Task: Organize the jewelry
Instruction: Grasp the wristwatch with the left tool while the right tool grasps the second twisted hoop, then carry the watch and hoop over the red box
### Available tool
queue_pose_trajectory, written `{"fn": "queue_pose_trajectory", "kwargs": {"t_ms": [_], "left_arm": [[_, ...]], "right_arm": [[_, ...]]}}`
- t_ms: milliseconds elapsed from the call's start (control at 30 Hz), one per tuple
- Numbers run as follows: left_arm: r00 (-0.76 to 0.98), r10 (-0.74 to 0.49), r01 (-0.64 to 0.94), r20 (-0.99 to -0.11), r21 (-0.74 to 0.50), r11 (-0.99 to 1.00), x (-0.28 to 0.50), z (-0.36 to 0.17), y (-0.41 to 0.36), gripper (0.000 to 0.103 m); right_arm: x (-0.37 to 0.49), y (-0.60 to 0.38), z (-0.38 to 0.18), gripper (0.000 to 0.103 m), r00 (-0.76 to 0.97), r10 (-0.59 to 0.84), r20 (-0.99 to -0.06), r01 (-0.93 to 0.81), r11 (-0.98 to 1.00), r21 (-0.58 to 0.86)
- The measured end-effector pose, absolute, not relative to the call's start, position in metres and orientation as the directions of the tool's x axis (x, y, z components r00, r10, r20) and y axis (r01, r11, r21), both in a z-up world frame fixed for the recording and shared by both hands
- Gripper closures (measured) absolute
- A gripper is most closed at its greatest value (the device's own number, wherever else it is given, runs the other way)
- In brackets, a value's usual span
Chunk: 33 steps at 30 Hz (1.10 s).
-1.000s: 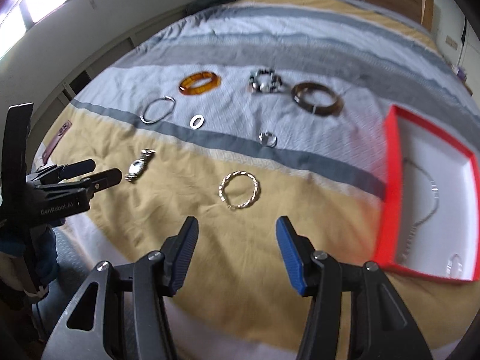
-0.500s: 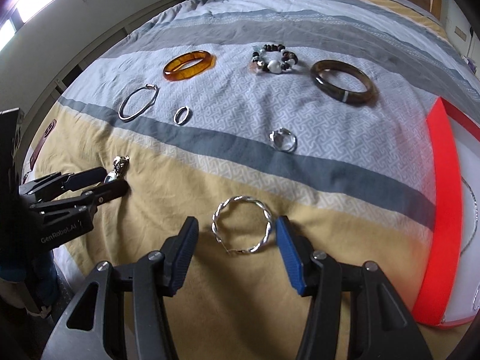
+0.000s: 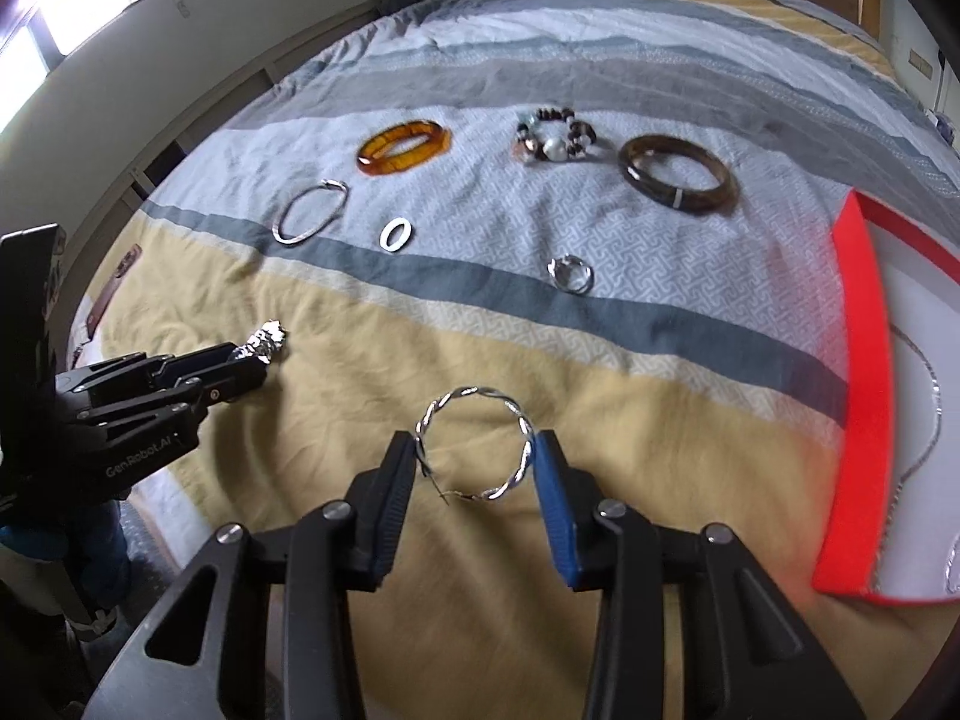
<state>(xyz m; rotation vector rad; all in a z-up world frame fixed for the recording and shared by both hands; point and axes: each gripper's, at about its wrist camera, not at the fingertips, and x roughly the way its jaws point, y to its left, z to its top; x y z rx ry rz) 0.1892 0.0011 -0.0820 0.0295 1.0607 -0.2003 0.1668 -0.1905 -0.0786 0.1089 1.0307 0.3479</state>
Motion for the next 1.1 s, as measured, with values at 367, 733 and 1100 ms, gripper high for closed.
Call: {"fn": "queue_pose_trajectory", "kwargs": {"t_ms": [367,733,1100], "left_arm": [[0.546,-0.179,0.213,-0.818,-0.071,0.975,0.144,-0.025,-0.019,0.078],[0.566,-0.285,0.357,-0.774,-0.082,0.931,0.104,0.025,-0.097,0.078],[0.509,-0.408,0.526,-0.758,-0.101,0.845,0.119,0.049,-0.22,0.078]], "right_arm": [[0.112,-0.21,-0.016,0.065,0.573,0.329,-0.75,-0.231,0.943,0.238],[0.055,-0.283,0.02,0.065,0.684,0.27,-0.678,-0.135,0.96,0.247],[0.045,-0.391,0.013,0.065,0.719,0.152,-0.678,0.026,0.969,0.245]]}}
